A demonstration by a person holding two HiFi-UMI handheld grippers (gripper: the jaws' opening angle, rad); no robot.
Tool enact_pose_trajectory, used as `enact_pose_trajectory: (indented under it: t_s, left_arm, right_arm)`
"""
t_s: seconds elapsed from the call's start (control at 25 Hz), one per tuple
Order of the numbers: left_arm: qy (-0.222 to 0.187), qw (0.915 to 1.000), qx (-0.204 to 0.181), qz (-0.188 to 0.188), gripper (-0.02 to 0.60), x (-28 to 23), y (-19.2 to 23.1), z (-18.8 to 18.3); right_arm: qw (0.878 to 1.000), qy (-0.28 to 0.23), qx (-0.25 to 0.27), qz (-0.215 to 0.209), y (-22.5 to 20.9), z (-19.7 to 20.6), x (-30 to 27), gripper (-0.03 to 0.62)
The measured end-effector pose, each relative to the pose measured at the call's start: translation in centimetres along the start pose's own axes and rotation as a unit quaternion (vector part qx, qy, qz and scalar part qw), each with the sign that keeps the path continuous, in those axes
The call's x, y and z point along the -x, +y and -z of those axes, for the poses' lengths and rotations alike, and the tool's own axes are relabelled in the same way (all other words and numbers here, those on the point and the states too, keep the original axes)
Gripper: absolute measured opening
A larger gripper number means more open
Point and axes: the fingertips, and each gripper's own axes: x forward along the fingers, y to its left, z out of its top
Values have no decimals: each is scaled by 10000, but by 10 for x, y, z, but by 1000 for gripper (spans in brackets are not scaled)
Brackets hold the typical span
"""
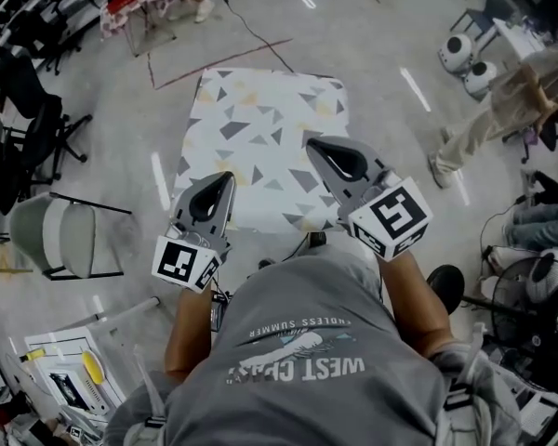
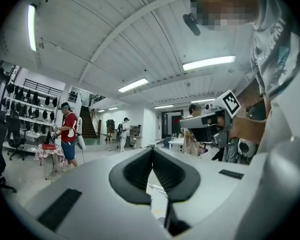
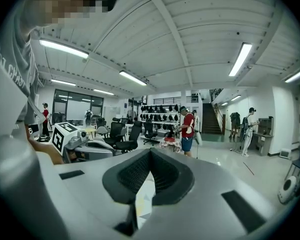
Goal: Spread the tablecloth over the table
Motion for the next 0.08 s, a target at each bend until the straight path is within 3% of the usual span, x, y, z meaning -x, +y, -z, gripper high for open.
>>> enact_pose_trajectory:
  t_s: [0.08]
  left_arm:
    - [8,10000,13,-1,-1,4,1,1]
  right_arm:
    - [10000,15,8,-6,4,0,0,9]
